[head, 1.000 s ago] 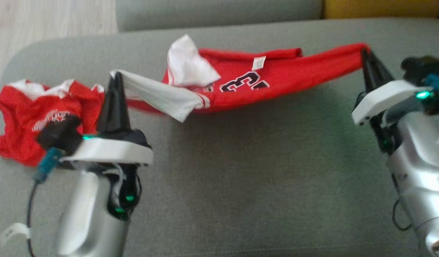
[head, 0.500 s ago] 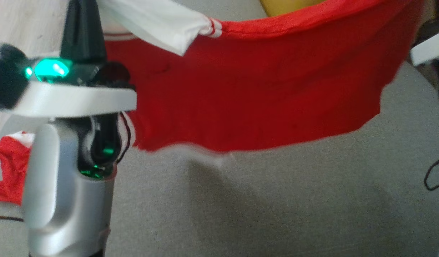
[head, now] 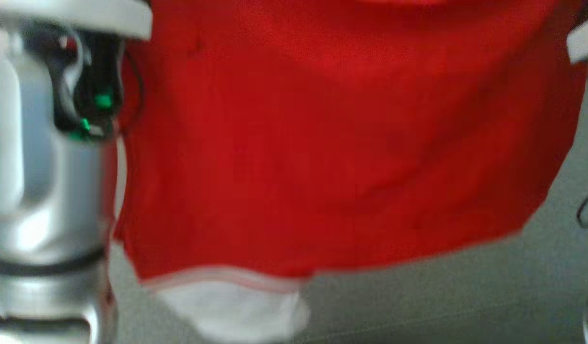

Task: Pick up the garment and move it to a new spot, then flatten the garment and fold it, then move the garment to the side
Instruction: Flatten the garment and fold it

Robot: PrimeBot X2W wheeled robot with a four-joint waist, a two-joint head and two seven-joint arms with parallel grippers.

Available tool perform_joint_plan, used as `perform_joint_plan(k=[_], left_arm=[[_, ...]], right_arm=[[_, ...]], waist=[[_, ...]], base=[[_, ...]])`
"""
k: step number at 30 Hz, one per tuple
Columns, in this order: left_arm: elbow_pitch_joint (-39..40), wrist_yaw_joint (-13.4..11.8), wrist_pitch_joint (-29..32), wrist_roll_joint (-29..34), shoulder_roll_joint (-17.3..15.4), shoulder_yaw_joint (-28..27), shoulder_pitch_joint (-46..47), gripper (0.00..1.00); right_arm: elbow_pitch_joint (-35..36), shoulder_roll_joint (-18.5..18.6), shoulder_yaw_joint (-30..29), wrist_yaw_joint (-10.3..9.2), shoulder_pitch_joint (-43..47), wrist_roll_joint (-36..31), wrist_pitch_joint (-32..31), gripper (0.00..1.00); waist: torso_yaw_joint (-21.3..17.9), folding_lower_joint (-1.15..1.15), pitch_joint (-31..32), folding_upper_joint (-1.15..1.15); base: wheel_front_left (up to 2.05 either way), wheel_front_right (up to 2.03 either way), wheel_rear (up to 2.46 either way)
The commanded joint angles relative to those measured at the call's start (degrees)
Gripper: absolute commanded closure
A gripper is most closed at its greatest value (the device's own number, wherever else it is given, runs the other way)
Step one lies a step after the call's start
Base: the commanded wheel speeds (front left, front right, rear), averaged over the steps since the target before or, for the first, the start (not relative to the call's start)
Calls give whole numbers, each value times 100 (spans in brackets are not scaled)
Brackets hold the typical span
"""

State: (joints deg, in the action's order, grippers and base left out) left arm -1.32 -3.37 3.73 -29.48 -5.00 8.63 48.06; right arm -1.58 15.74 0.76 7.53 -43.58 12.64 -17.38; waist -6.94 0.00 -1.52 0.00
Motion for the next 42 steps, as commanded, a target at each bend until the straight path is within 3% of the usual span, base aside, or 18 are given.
perform_joint_plan(k=[1, 6, 13, 18, 24, 30, 35, 42], left_arm=[[-147, 58, 6, 66, -279, -178, 683, 100], [-1713, 264, -359, 276, -402, -161, 2203, 100], [-3232, 342, -1271, 475, -422, -237, 3885, 100], [-4149, 500, -1705, 531, -322, -188, 4367, 100], [-4871, 752, -1837, 554, -196, -45, 3910, 100], [-5200, 912, -1869, 617, -124, 84, 2924, 100], [-5235, 997, -1871, 687, -177, 136, 1878, 100], [-5251, 1068, -1872, 635, -362, 236, 563, 100]], right_arm=[[-57, -18, 159, -4, -592, 20, 66, 100], [-1495, 52, 627, -4, -1918, -74, 797, 100], [-3245, 8, 676, -4, -3435, -30, 1938, 100], [-4308, -74, 681, -4, -3985, 189, 2688, 100], [-5201, 1, 971, -4, -3716, 695, 3002, 100], [-5736, -84, 1566, -4, -2880, 1100, 3100, 100], [-5914, -97, 2209, -4, -2044, 1569, 2963, 100], [-5850, 159, 3051, -4, -1061, 2046, 2875, 100]], waist=[[1, 0, -557, 0], [12, 0, -1308, 0], [148, 0, -1848, 0], [312, 0, -2084, 0], [479, 0, -2295, 0], [571, 0, -2241, 0], [613, 0, -1924, 0], [676, 0, -1331, 0]], base=[[0, 0, 0], [0, 0, 0], [0, 0, 0], [0, 0, 0], [0, 0, 0], [0, 0, 0], [0, 0, 0], [0, 0, 0]])
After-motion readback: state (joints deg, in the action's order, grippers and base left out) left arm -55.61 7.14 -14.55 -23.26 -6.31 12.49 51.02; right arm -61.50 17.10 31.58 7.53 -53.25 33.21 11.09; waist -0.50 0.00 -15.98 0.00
